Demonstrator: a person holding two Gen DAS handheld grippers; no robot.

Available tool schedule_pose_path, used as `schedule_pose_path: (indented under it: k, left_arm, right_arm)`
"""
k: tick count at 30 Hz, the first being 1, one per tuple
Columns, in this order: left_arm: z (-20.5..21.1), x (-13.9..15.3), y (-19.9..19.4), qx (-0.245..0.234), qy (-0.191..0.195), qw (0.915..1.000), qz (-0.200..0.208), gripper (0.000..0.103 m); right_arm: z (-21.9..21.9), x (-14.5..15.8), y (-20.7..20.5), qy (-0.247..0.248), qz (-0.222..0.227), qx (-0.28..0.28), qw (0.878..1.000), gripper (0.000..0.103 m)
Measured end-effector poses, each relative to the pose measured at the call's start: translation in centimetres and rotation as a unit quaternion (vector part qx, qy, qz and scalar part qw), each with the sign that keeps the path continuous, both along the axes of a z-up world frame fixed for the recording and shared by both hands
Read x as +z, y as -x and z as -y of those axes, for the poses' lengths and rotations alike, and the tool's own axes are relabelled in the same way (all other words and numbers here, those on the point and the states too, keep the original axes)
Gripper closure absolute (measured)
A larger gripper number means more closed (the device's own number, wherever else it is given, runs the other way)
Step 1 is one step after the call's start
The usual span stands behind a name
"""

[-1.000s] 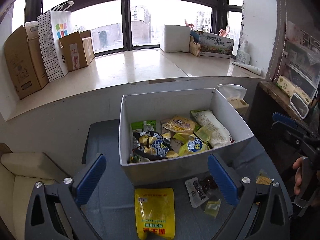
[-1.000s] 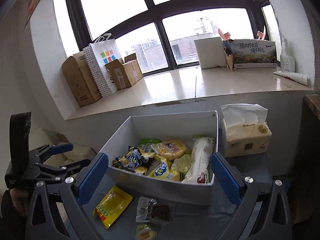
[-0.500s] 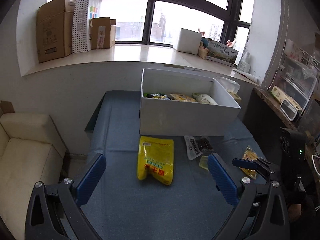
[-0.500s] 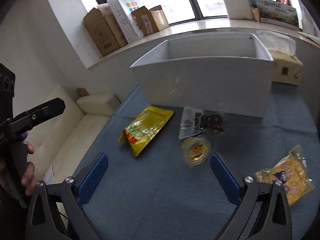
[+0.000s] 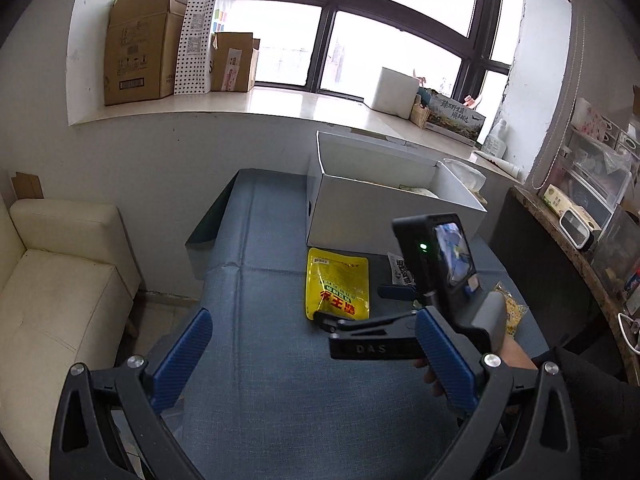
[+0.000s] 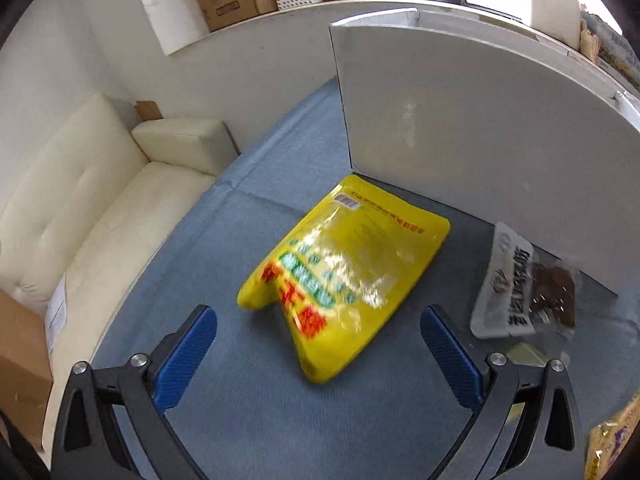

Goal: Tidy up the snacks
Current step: 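Grasp the large yellow chip bag with the right tool, then lift the yellow chip bag with right tool while left tool grasps a jelly cup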

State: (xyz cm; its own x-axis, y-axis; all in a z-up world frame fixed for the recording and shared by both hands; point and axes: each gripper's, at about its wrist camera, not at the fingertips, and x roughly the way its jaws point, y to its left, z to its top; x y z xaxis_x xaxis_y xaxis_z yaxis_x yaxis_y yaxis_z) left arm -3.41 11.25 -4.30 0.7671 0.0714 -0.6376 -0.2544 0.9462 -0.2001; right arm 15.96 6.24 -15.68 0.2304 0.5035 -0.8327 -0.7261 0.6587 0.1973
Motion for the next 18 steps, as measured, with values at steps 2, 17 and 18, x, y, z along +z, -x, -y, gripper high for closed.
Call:
schedule_pose_path:
  k: [2, 17, 18]
  left_arm:
    - [0.0, -0.1, 0.0, -0.001, 0.002, 1.0000, -0.001, 0.000]
    - [0.5, -1.3, -0.7, 0.004, -0.003, 0.9998, -0.018, 0.000]
    - [0.5, -1.4, -0.8, 0.003, -0.002, 0.9998, -0.020, 0.000]
  right_arm:
    - [-0.9, -0.5, -0.5, 0.008, -0.002, -0.011, 1.000, 0.000]
    - [-0.8, -0.8, -0.8, 0.057, 0.061, -0.014, 0.996, 0.034]
    - [-0.3, -0.6, -0.6, 0.058, 0.066, -0.011, 0.996, 0.038]
